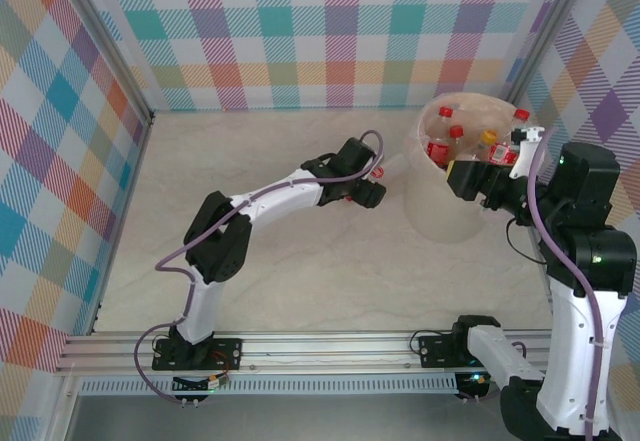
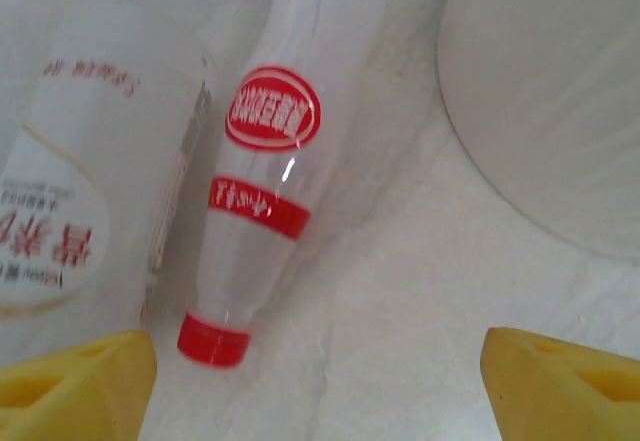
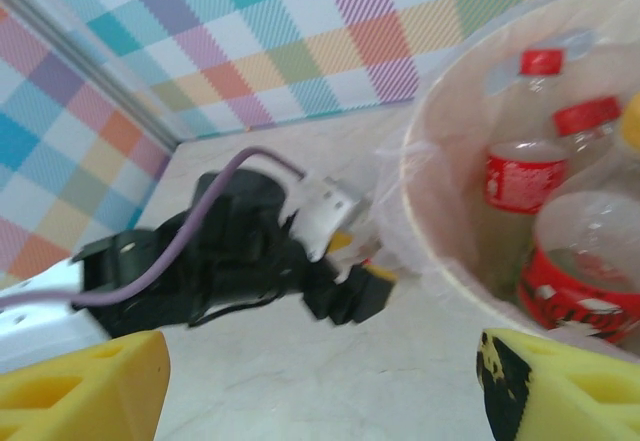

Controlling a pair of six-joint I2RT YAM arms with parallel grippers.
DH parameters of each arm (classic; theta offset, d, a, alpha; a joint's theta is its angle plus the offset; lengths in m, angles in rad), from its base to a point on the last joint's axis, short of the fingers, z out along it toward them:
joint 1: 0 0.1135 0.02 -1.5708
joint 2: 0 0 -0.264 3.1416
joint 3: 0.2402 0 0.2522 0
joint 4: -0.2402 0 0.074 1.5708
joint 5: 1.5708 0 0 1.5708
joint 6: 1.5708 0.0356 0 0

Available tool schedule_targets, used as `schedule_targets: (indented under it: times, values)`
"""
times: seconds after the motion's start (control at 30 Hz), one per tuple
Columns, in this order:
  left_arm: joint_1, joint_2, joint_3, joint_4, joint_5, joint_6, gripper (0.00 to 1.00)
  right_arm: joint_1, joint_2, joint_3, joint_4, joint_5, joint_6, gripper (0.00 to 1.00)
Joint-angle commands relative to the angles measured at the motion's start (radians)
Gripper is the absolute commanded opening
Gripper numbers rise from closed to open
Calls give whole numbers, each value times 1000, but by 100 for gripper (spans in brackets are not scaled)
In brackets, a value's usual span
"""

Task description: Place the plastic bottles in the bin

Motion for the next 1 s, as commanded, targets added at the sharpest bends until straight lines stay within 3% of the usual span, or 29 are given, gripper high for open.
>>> schedule_targets:
  times: [0.0, 0.33, 0.73, 0.97]
  values:
    - [7, 55, 90, -49, 22, 89, 82, -2, -24, -40, 14, -77, 39, 80]
    - [53, 242, 293, -64, 103, 52, 76, -2, -71, -70, -7, -34, 29, 80]
    - [53, 341, 335, -55, 101, 43, 70, -2, -86, -92, -9, -31, 22, 80]
    - [53, 359, 332, -59, 103, 37, 56, -2, -107, -87, -18, -32, 22, 80]
